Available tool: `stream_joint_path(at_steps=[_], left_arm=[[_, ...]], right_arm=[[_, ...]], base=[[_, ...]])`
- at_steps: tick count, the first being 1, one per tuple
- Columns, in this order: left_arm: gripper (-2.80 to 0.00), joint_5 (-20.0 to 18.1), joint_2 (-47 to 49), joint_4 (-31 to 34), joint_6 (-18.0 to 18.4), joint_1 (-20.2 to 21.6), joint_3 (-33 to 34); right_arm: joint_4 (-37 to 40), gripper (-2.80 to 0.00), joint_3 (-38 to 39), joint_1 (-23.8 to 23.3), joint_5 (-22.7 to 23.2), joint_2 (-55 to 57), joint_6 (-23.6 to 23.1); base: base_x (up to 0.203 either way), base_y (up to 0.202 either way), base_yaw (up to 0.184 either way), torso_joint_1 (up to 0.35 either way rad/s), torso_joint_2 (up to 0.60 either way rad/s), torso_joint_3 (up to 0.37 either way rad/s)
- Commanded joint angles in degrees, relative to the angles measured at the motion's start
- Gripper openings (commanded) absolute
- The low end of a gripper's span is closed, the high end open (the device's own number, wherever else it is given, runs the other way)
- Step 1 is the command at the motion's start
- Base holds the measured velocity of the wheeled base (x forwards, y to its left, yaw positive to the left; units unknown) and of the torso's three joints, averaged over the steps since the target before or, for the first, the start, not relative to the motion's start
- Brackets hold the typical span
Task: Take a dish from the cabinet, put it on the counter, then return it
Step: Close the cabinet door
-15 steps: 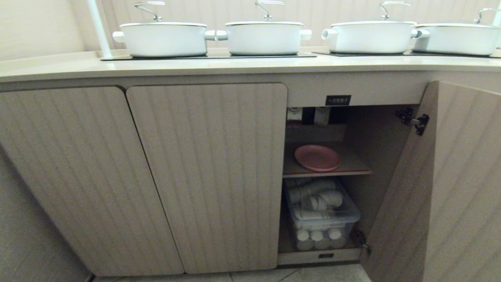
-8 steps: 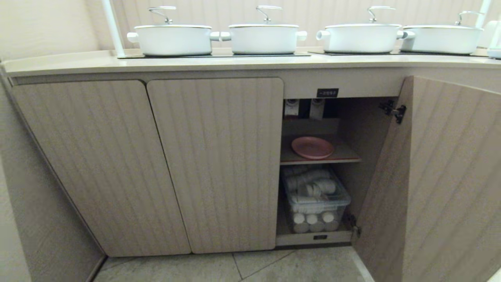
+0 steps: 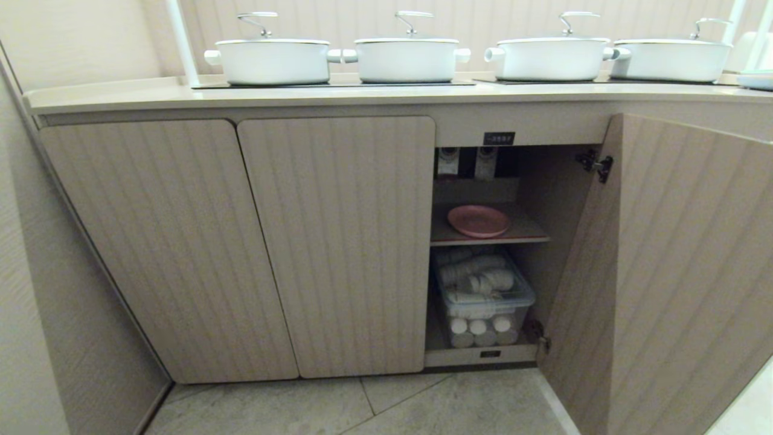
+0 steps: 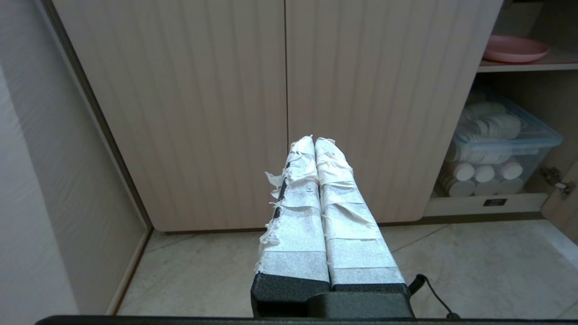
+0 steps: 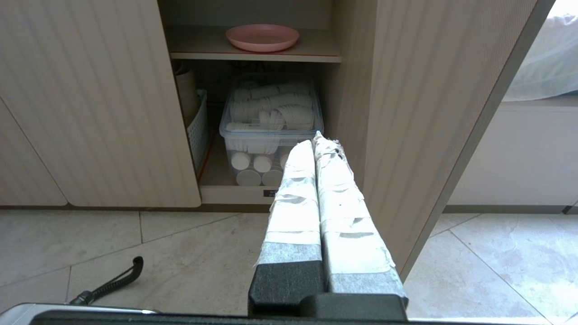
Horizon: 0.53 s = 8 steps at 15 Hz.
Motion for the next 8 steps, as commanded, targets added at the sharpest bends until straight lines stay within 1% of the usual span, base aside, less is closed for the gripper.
stream_joint_path(at_steps=[1, 8], left_arm=[[-2.8, 0.01, -0.02, 0.0, -0.01, 0.02, 0.0], [-2.8, 0.01, -0.02, 0.0, -0.01, -0.02, 0.0]], right_arm=[[0.0, -2.8, 0.0, 0.0, 0.03, -0.02, -0.01], [0.0, -2.8, 0.0, 0.0, 0.03, 0.03, -0.01]], base=[[0.0, 0.0, 0.0, 0.0, 0.0, 0.0], [0.0, 0.0, 0.0, 0.0, 0.0, 0.0]])
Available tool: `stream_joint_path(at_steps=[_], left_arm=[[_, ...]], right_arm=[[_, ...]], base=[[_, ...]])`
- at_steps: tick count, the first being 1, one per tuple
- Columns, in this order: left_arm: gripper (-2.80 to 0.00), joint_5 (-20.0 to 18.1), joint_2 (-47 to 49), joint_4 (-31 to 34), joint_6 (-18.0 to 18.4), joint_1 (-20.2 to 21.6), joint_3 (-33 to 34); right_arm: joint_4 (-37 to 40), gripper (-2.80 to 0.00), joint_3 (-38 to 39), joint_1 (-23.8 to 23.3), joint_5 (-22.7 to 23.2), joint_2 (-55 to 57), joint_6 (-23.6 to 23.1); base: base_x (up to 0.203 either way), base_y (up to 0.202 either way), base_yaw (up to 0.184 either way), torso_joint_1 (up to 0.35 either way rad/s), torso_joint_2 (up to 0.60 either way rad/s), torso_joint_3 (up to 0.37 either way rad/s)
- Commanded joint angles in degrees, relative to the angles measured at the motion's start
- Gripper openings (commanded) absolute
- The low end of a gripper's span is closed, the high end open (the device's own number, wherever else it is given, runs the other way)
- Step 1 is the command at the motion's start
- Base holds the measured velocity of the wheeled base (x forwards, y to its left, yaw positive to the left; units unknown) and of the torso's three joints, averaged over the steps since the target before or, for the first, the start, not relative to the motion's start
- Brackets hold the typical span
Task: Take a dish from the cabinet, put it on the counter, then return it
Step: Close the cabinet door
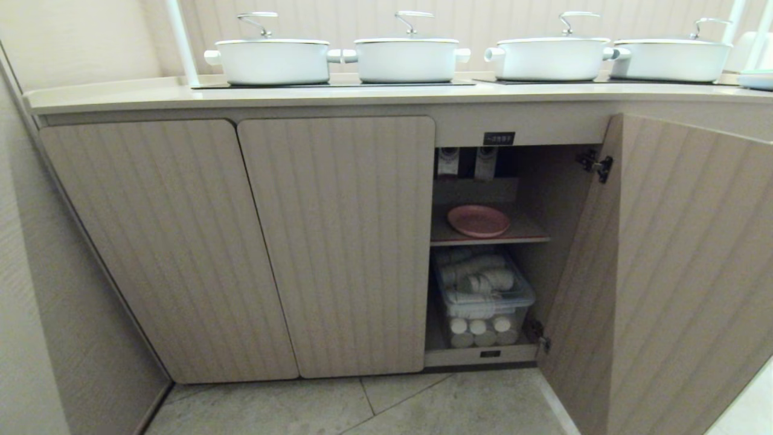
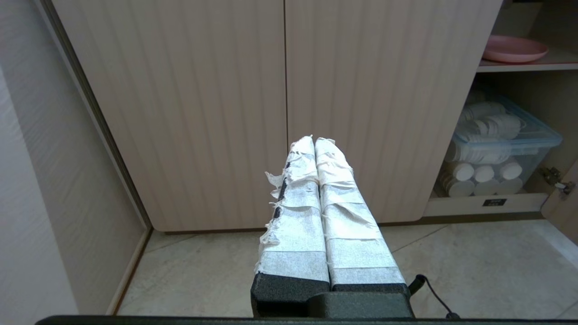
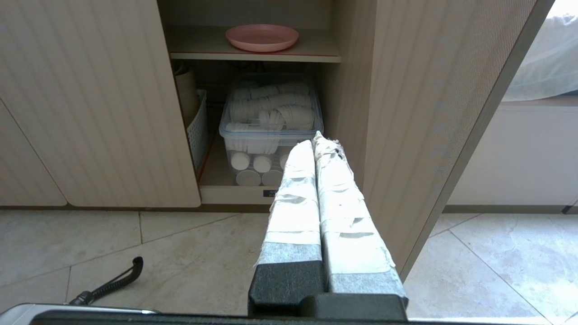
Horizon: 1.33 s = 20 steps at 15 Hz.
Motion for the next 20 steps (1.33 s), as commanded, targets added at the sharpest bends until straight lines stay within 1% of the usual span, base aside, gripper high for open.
stream_joint_path(at_steps=[1, 13, 20], left_arm=[[-2.8, 0.0, -0.02, 0.0, 0.01, -0.05, 0.0], [-2.8, 0.0, -0.02, 0.09, 0.1, -0.05, 0.0], [-2.8, 0.0, -0.02, 0.09, 0.1, 0.01, 0.0]], right_arm=[[0.02, -2.8, 0.0, 0.0, 0.03, 0.06, -0.03], [0.02, -2.8, 0.0, 0.0, 0.03, 0.06, -0.03], [0.02, -2.8, 0.0, 0.0, -0.05, 0.06, -0.03]], base=[[0.0, 0.0, 0.0, 0.0, 0.0, 0.0], [0.0, 0.0, 0.0, 0.0, 0.0, 0.0], [-0.001, -0.183, 0.0, 0.003, 0.0, 0.001]])
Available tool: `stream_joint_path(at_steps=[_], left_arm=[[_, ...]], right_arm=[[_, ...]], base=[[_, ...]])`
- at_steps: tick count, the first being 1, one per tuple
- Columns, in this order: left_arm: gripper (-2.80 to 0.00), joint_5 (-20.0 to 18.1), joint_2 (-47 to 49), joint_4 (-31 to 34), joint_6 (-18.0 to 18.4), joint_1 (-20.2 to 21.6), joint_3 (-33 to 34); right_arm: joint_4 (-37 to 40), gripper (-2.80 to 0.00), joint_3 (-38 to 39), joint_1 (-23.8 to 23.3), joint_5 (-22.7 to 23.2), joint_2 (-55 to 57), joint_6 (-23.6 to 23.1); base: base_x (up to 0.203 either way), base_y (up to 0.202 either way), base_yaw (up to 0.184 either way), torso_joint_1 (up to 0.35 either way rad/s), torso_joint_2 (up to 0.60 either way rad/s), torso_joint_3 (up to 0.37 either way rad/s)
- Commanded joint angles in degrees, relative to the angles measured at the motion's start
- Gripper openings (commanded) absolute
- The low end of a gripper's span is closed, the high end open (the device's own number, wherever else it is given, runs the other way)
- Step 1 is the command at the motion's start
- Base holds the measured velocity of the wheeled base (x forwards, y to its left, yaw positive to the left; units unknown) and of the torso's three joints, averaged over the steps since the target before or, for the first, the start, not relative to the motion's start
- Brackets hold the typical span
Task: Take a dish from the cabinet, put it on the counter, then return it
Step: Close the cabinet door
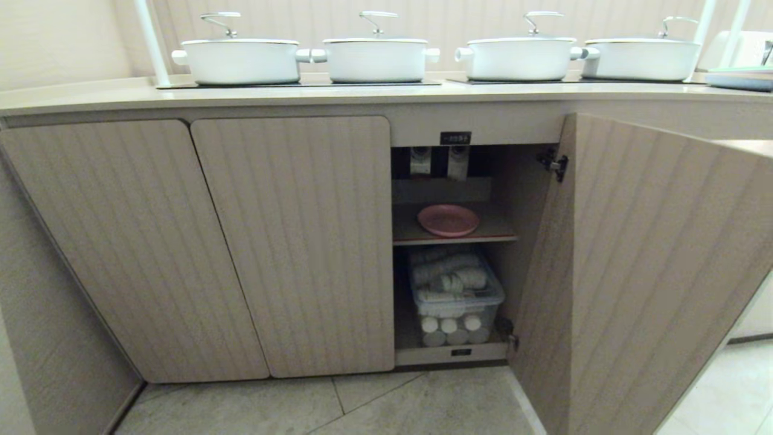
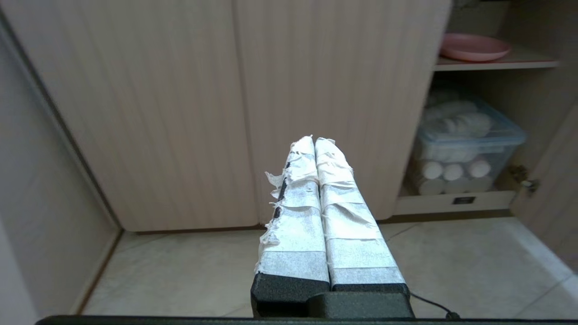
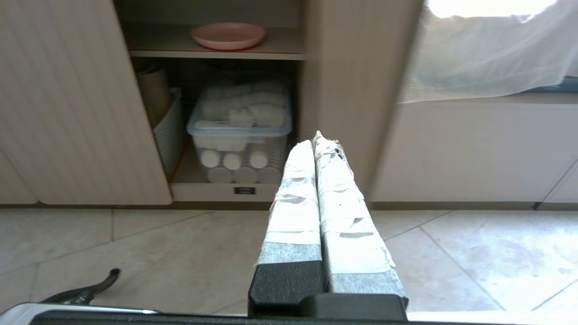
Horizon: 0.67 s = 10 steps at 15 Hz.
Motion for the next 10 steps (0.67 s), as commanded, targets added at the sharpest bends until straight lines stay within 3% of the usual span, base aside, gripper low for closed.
stream_joint_path(at_steps=[1, 5, 10], left_arm=[[-2.8, 0.01, -0.02, -0.01, 0.0, 0.02, 0.0], [-2.8, 0.01, -0.02, -0.01, 0.0, 0.02, 0.0], [-2.8, 0.01, -0.02, -0.01, 0.0, 0.02, 0.0]], right_arm=[[0.0, -2.8, 0.0, -0.02, 0.04, 0.06, -0.03], [0.0, -2.8, 0.0, -0.02, 0.04, 0.01, -0.03], [0.0, -2.8, 0.0, -0.02, 0.04, -0.01, -0.03]], base=[[0.0, -0.19, 0.001, 0.002, 0.0, -0.002], [0.0, -0.179, 0.0, 0.001, 0.0, 0.003], [0.0, -0.017, 0.0, 0.0, 0.0, -0.001]])
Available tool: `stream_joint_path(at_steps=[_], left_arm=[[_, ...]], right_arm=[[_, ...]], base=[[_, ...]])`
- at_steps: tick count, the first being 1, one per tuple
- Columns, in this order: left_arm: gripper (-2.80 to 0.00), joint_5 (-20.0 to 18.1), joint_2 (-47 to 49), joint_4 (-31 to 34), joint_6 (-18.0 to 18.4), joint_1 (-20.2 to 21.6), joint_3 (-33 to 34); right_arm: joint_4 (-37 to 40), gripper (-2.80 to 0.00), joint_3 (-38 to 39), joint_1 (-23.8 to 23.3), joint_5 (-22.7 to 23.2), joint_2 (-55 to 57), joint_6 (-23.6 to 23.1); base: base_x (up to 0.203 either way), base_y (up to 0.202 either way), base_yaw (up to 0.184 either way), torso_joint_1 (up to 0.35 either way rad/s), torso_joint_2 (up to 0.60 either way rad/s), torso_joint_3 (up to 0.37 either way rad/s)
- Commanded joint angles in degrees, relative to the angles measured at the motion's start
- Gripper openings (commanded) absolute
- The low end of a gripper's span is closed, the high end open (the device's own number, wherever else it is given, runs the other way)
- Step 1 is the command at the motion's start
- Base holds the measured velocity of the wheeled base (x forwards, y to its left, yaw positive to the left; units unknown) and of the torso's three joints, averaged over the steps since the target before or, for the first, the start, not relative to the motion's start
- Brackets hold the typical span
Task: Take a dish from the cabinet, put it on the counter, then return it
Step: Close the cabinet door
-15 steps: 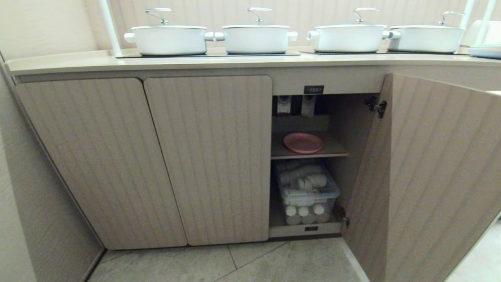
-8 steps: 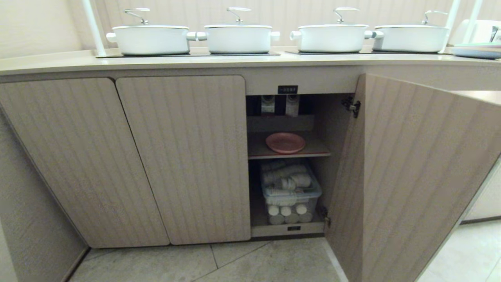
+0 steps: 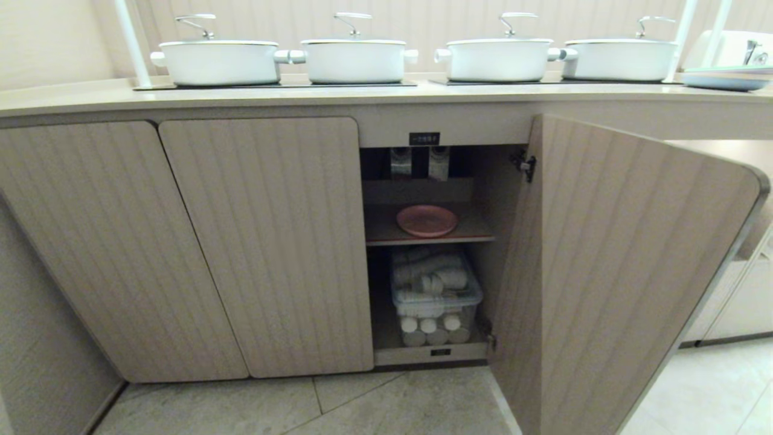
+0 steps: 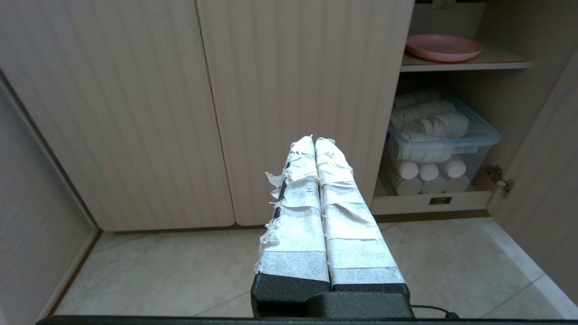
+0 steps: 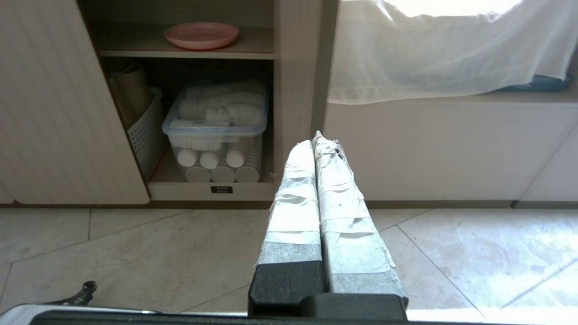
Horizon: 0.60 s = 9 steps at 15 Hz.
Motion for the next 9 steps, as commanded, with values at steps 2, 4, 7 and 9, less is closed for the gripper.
stream_joint_path(at_steps=[2, 4, 7, 9], left_arm=[[-2.8, 0.01, -0.02, 0.01, 0.0, 0.03, 0.0], [-2.8, 0.01, -0.02, 0.01, 0.0, 0.03, 0.0], [-2.8, 0.01, -0.02, 0.01, 0.0, 0.03, 0.0], [-2.8, 0.01, -0.02, 0.01, 0.0, 0.05, 0.0]], right_arm=[[0.0, -2.8, 0.0, 0.03, 0.04, 0.06, -0.03], [0.0, -2.8, 0.0, 0.03, 0.04, 0.06, -0.03], [0.0, -2.8, 0.0, 0.03, 0.04, 0.06, -0.03], [0.0, -2.8, 0.0, 0.03, 0.04, 0.06, -0.03]], base=[[0.0, 0.0, 0.0, 0.0, 0.0, 0.0], [0.0, 0.0, 0.0, 0.0, 0.0, 0.0], [0.0, 0.0, 0.0, 0.0, 0.0, 0.0], [0.0, 0.0, 0.0, 0.0, 0.0, 0.0]])
